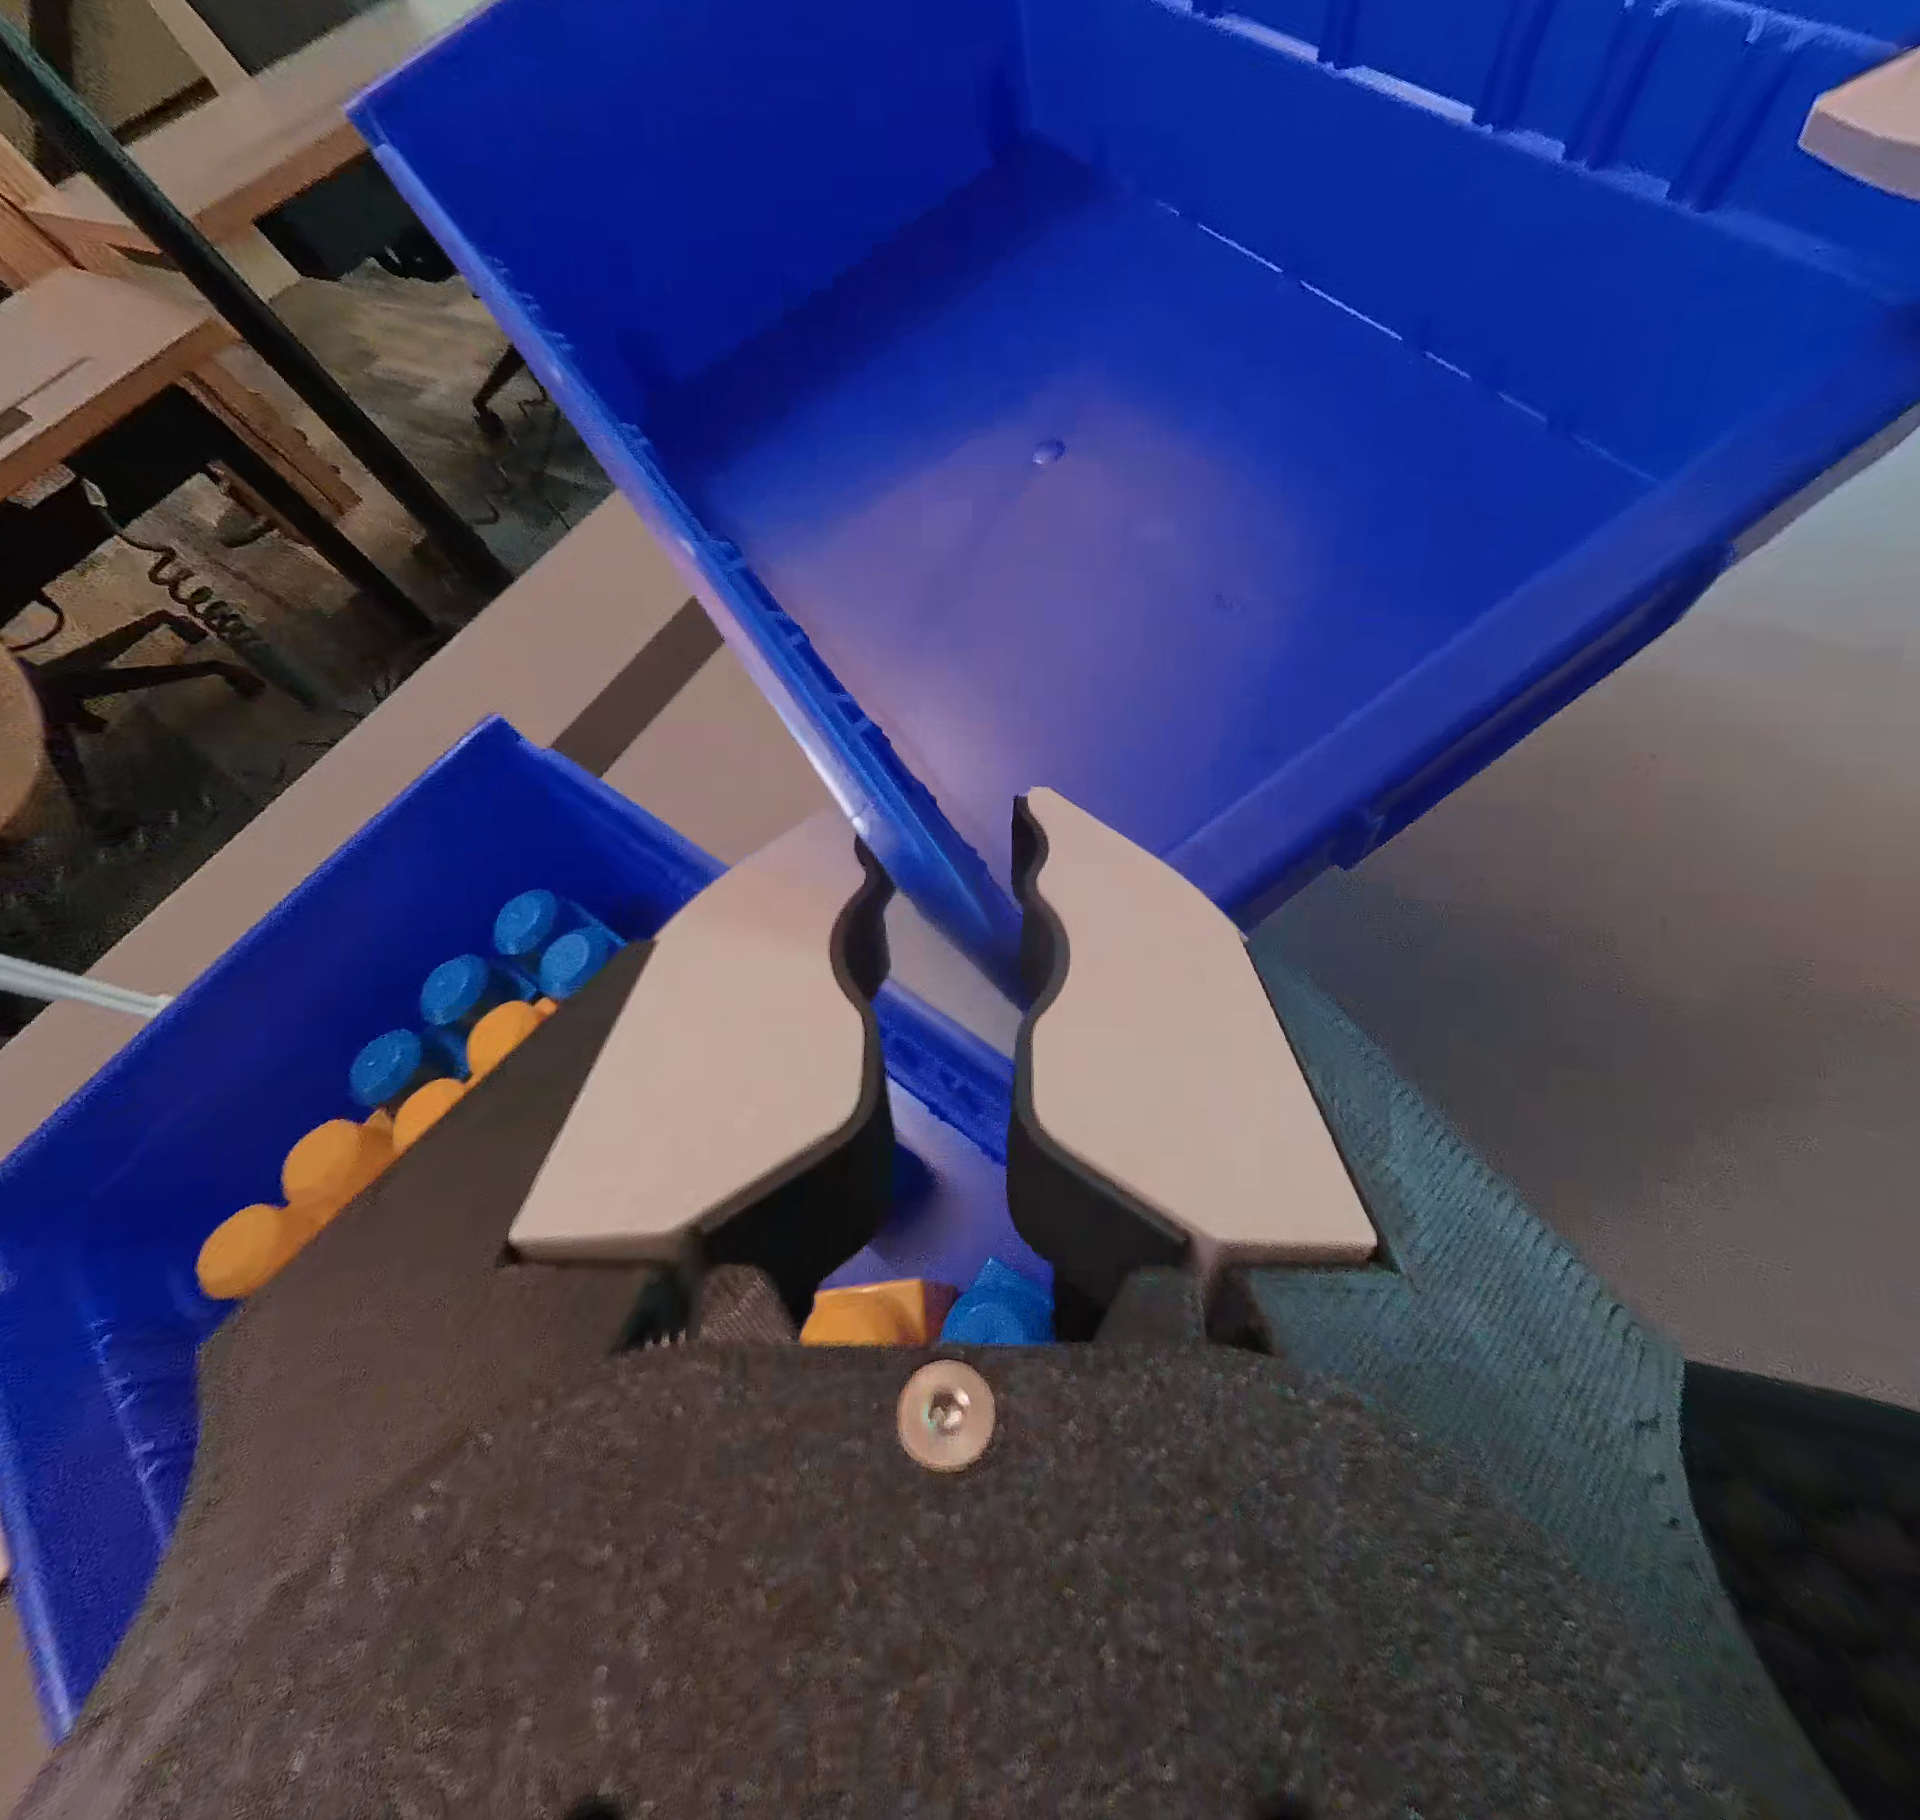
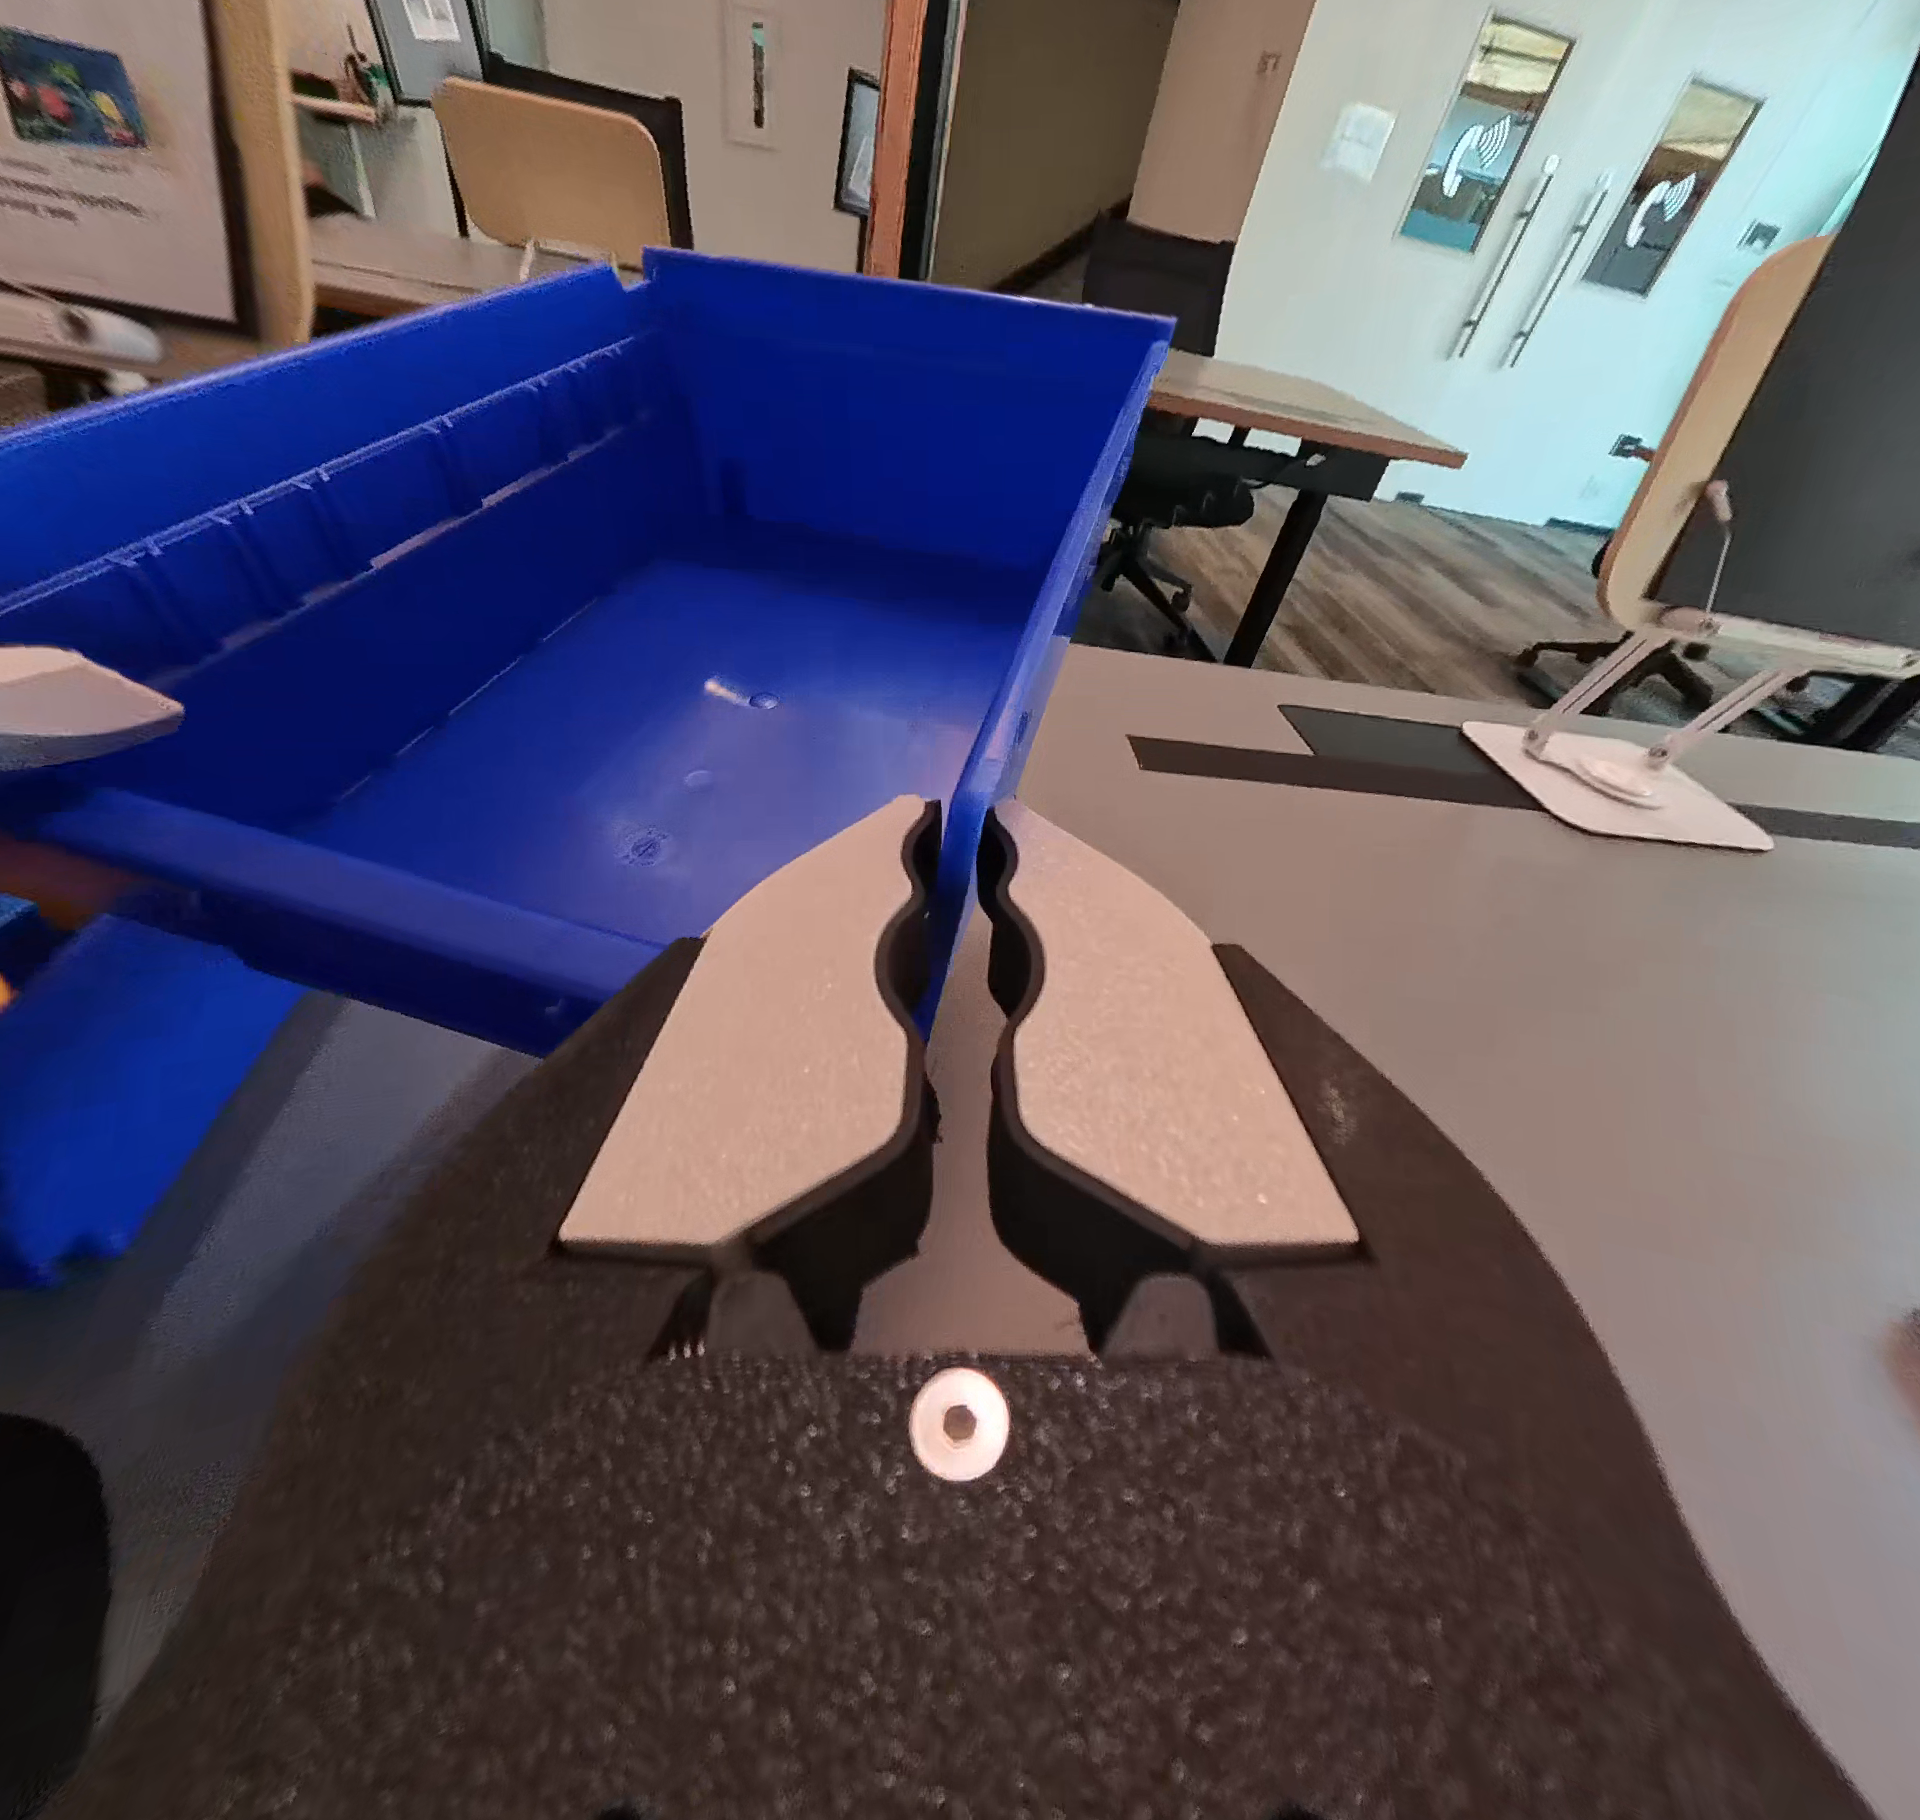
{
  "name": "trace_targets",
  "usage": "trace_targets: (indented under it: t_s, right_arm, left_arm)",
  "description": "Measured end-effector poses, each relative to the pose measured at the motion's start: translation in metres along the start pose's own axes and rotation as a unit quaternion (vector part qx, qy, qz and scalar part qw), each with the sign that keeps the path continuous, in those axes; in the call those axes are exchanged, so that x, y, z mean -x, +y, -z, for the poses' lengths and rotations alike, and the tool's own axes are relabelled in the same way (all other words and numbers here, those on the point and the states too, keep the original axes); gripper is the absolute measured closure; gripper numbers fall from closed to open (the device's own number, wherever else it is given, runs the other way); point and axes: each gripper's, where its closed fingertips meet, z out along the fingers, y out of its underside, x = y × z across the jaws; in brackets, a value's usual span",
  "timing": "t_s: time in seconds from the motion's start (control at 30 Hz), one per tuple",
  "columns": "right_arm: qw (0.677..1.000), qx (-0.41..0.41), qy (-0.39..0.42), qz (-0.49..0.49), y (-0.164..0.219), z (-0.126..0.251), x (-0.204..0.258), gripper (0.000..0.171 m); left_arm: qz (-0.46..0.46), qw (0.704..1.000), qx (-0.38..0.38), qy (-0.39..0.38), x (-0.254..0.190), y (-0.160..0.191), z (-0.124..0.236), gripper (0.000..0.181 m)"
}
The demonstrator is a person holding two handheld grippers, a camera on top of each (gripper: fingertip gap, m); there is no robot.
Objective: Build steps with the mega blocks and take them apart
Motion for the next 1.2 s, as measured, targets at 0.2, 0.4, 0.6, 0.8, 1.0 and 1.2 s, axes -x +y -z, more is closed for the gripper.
trace_targets:
  t_s: [0.2,0.4,0.6,0.8,1.0,1.2]
  right_arm:
    - [1.0,0.023,-0.003,-0.02,0.042,-0.018,-0.018,0.166]
    - [0.998,0.05,0.01,-0.042,0.077,-0.032,-0.024,0.167]
    - [0.995,0.072,0.02,-0.071,0.1,-0.041,-0.026,0.167]
    - [0.992,0.078,0.037,-0.087,0.11,-0.051,-0.034,0.168]
    - [0.993,0.086,0.048,-0.071,0.115,-0.058,-0.037,0.168]
    - [0.993,0.089,0.043,-0.057,0.123,-0.063,-0.036,0.166]
  left_arm:
    - [-0.044,0.997,0.056,0.016,-0.016,0.016,-0.03,0.157]
    - [-0.09,0.989,0.113,0.024,-0.023,0.037,-0.049,0.155]
    - [-0.119,0.982,0.143,0.026,-0.026,0.045,-0.058,0.154]
    - [-0.149,0.978,0.146,0.02,-0.029,0.047,-0.062,0.145]
    - [-0.162,0.979,0.12,0.019,-0.031,0.046,-0.053,0.138]
    - [-0.155,0.986,0.065,0.023,-0.03,0.04,-0.016,0.138]
